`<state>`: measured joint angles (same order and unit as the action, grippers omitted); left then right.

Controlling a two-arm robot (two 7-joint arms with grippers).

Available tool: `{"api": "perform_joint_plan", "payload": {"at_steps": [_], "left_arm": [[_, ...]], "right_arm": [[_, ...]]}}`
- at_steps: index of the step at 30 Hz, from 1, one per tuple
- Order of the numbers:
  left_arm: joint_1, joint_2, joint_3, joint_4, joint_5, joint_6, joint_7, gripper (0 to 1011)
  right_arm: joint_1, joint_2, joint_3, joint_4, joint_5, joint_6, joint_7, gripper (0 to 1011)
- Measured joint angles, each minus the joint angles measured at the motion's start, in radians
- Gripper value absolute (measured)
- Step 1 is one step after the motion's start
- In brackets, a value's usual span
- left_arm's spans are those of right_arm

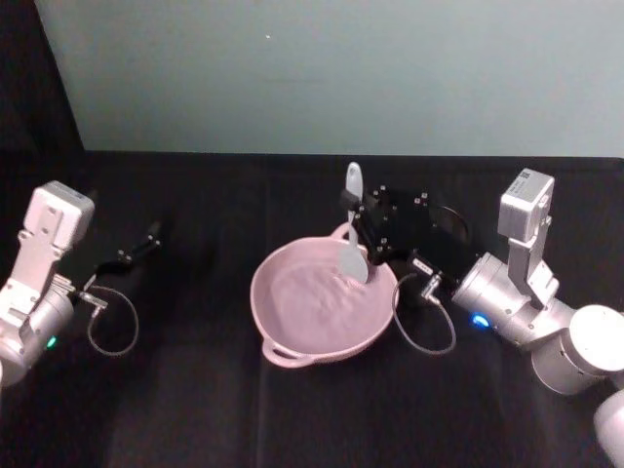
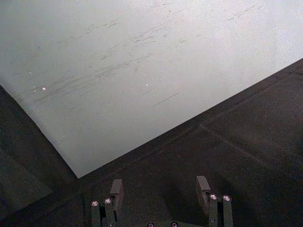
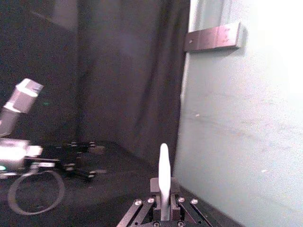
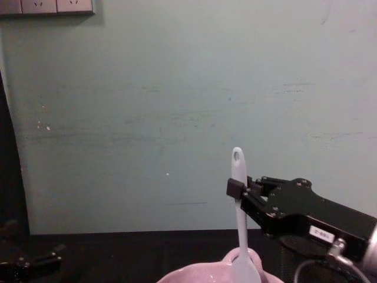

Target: Use the one hand to pick up the spoon and stir the clear water in the bowl.

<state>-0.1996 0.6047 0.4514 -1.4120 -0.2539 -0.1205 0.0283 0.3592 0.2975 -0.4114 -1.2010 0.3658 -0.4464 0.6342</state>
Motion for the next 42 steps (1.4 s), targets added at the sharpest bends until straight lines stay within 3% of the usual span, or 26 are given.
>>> {"api": "perform_joint_plan", "payload": {"at_steps": [3, 8, 13, 19, 22, 26, 30, 35, 42], "left_arm": [[0.0, 0.0, 0.0, 0.0, 0.0, 0.0, 0.0, 1011], [0.0, 0.0, 0.0, 0.0, 0.0, 0.0, 0.0, 1011], [0.0, 0.0, 0.0, 0.0, 0.0, 0.0, 0.0, 1011], [0.0, 0.0, 0.0, 0.0, 0.0, 0.0, 0.0, 1011], [0.0, 0.0, 0.0, 0.0, 0.0, 0.0, 0.0, 1011], [0.0, 0.0, 0.0, 0.0, 0.0, 0.0, 0.0, 1011], [0.0, 0.0, 0.0, 0.0, 0.0, 0.0, 0.0, 1011], [0.0, 0.0, 0.0, 0.0, 0.0, 0.0, 0.0, 1011], [0.0, 0.0, 0.0, 0.0, 0.0, 0.0, 0.0, 1011]], "right_arm": [[-0.037, 0.036, 0.003, -0.068, 0.059, 0.066, 0.052, 112], [-0.075, 0.061, -0.011, -0.137, 0.147, 0.143, 0.111, 112], [-0.076, 0.046, -0.037, -0.141, 0.176, 0.151, 0.13, 112], [-0.034, -0.005, -0.067, -0.069, 0.163, 0.104, 0.121, 111], [0.003, -0.04, -0.075, -0.003, 0.128, 0.063, 0.092, 112], [0.052, -0.081, -0.069, 0.098, 0.071, 0.004, 0.039, 112], [0.073, -0.095, -0.049, 0.143, 0.028, -0.043, -0.008, 111], [0.064, -0.081, -0.023, 0.127, 0.007, -0.058, -0.028, 112], [-0.003, -0.022, -0.001, 0.012, 0.024, -0.006, -0.001, 111]]}}
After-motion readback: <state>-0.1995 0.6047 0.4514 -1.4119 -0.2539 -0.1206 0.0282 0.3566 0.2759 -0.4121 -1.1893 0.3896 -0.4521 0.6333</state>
